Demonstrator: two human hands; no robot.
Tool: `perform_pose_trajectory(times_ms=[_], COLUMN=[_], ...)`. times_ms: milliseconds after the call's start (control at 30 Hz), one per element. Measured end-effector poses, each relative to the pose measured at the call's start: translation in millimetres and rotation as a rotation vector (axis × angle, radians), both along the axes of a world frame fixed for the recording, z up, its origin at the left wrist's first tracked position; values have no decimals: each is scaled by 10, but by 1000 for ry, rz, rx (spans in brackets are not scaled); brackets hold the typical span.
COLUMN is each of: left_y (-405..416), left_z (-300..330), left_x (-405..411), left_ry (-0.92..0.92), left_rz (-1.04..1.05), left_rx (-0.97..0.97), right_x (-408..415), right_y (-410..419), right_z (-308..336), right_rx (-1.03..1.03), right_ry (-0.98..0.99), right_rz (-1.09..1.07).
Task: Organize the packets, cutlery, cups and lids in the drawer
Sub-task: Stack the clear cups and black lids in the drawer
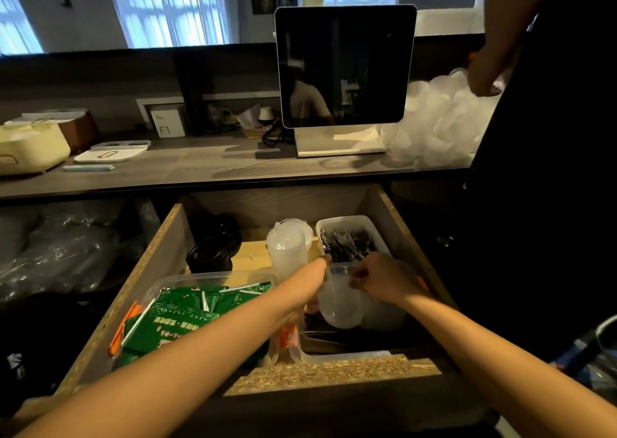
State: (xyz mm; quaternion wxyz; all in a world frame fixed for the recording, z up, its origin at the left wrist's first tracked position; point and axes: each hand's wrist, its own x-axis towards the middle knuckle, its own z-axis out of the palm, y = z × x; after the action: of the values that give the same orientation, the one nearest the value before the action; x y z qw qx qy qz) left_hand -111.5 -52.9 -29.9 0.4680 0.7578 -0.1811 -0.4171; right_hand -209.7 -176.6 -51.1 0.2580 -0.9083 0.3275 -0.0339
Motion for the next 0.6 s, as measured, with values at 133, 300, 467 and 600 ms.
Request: perform_pose_trajectory(times_ms=[133, 300, 467, 600], left_y=[27, 27, 3, -62], left_z=[64, 113, 129, 172], left_x=[110, 112, 117, 148], left_ry=[-97, -98, -7, -63], left_rz=[-52, -75, 102, 135], left_rx=[-148, -165, -248, -325], right_x=[-56, -74, -17, -40], right_y=[-75, -86, -81, -54], right_z=[147, 151, 53, 34], right_rx=[109, 164, 329, 561], right_ry=[-310, -416, -506, -599], right_rz=[-127, -162, -204, -196])
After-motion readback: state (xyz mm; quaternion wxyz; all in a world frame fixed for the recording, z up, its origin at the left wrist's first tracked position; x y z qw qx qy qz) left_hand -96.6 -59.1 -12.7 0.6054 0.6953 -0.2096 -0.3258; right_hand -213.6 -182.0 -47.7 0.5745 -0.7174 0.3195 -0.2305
